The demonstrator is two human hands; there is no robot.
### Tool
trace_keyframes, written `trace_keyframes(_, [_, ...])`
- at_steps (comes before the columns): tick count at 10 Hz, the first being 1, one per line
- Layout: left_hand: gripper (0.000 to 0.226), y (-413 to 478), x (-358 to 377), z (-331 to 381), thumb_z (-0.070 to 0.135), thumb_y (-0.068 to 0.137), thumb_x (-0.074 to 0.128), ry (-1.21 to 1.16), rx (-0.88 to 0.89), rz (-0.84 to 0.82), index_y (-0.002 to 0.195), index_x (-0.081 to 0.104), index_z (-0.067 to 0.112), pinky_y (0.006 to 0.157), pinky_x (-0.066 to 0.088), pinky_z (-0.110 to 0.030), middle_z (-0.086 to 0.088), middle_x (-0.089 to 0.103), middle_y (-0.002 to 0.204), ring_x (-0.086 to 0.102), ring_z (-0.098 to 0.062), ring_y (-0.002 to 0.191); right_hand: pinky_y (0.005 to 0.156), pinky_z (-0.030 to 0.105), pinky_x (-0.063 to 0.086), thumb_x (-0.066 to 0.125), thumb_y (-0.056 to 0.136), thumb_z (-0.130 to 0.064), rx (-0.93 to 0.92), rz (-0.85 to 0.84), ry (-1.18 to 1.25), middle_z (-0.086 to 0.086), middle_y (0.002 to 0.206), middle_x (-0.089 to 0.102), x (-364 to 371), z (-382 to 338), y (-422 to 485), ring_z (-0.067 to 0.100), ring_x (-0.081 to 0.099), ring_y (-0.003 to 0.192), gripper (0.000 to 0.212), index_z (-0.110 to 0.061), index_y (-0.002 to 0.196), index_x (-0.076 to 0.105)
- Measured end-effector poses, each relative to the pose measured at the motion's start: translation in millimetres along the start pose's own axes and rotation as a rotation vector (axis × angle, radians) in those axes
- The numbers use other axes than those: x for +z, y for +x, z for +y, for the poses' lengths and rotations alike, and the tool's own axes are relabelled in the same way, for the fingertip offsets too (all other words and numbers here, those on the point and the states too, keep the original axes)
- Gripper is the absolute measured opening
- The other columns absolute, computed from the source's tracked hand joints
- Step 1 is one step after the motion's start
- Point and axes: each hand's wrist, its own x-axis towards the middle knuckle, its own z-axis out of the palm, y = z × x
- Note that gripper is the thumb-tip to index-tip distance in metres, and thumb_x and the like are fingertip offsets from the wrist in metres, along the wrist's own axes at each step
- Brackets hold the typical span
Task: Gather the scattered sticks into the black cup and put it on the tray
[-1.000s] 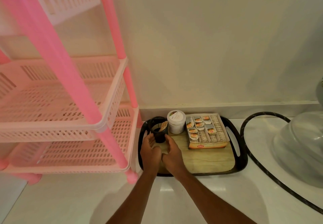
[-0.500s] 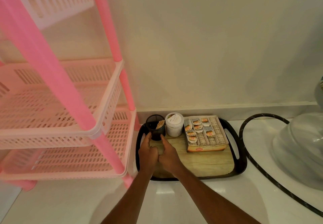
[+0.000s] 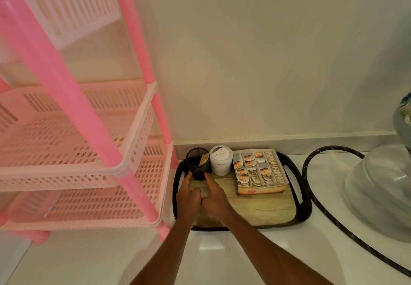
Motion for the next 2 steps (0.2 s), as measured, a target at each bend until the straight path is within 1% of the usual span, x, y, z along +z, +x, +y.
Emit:
trace_keyframes(1, [0.074, -5.3, -2.7, 3.1, -0.007, 0.086, 0.050, 0.015, 0.008, 0.033, 0.152, 0.052, 0.027, 0.110, 0.046, -0.028, 0.007, 0.062, 0.147, 0.057, -0.007, 0.128, 0.118, 0.031, 0.042, 0.068, 0.089, -0.001, 0.004, 0.017, 0.011, 0.000, 0.163, 0.042, -7.8, -4.5, -6.2, 0.019, 0.041, 0.149, 0.086, -0.021, 0.163, 0.029])
trace_keyframes(2, [0.064, -12.3, -2.0, 7.2, -0.005, 0.090, 0.051, 0.004, 0.062, 0.125, 0.147, 0.057, 0.023, 0.108, 0.043, -0.026, 0.007, 0.063, 0.144, 0.057, -0.007, 0.127, 0.115, 0.027, 0.037, 0.074, 0.090, -0.010, -0.023, 0.072, 0.033, 0.001, 0.162, 0.043, -16.2, -10.4, -11.4, 0.019, 0.040, 0.149, 0.084, -0.019, 0.161, 0.032])
